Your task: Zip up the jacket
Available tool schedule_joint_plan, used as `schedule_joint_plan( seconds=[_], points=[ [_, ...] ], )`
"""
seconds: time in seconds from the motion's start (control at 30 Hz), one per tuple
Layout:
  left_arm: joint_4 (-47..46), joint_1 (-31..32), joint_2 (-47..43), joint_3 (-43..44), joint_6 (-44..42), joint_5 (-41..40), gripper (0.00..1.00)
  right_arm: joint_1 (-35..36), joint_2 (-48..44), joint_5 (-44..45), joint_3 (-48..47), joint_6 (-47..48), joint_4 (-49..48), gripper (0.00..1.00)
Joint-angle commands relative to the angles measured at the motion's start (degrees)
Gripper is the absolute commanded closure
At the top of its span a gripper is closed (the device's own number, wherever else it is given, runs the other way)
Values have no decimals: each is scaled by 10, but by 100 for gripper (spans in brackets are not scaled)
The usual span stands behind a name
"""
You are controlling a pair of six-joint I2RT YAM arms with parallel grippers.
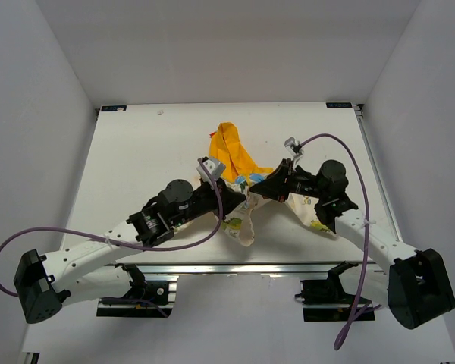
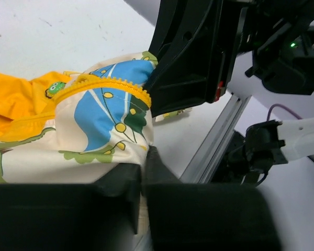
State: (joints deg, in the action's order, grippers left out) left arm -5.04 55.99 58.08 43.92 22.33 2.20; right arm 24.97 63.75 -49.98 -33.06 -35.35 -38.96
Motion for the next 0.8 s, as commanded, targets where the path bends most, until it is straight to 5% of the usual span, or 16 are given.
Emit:
schedule_joint_plan(
  seconds=[0.0, 0.07, 0.17, 0.77],
  points=[
    [48, -4, 11, 27, -2, 6, 73, 1, -13, -39, -34, 10, -38, 100],
    [48, -6, 9, 27, 4, -1, 58, 1, -18, -35, -32, 13, -35, 100],
    [48, -7, 2, 27, 15, -14, 49, 1, -29, -26, -34, 23, -20, 100],
    [23, -10, -18, 10, 32, 3, 46, 1, -6, 2, -51, 50, 46, 100]
  ],
)
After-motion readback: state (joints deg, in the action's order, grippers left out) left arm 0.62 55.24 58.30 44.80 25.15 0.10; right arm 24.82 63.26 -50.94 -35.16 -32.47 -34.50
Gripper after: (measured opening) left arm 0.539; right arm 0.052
